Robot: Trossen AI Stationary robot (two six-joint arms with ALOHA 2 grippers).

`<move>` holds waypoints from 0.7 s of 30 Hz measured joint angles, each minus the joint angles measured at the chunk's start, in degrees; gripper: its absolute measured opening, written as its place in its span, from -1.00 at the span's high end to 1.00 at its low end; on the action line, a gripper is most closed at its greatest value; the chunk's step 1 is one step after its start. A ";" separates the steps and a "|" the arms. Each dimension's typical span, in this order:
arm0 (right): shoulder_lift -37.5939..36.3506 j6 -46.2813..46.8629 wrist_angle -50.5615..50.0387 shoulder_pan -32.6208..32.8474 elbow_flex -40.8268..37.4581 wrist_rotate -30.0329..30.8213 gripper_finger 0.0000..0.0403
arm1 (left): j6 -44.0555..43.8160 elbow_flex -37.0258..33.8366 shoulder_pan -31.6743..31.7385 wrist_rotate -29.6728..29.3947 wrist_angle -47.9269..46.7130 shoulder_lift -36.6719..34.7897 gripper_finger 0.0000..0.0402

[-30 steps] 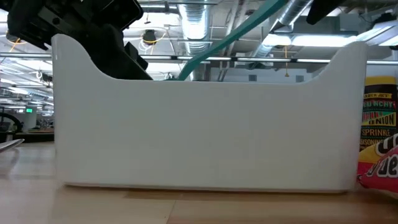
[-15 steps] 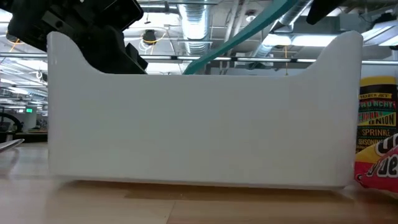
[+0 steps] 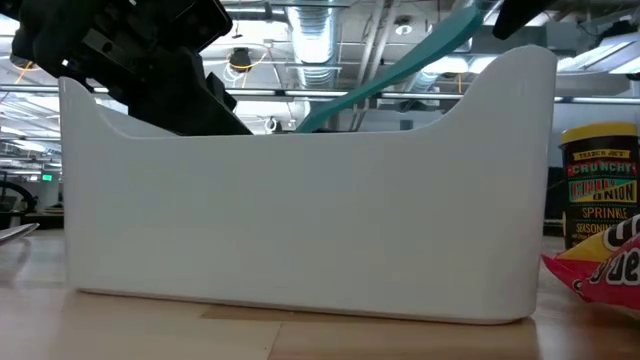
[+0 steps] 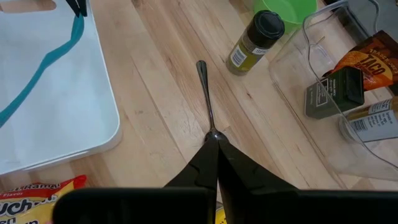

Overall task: Pick & Place Food Item
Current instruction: Put the blue spoon into the white bin, then adjust the white bin

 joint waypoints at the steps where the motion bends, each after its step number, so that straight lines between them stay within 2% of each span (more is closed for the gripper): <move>1: 0.00 0.00 0.01 0.00 0.00 0.00 0.99 | 0.01 0.00 0.00 0.02 -0.23 0.00 0.98; 21: 0.00 0.00 0.00 0.00 0.00 0.00 0.99 | -0.02 0.00 0.00 0.20 -0.97 -0.07 0.83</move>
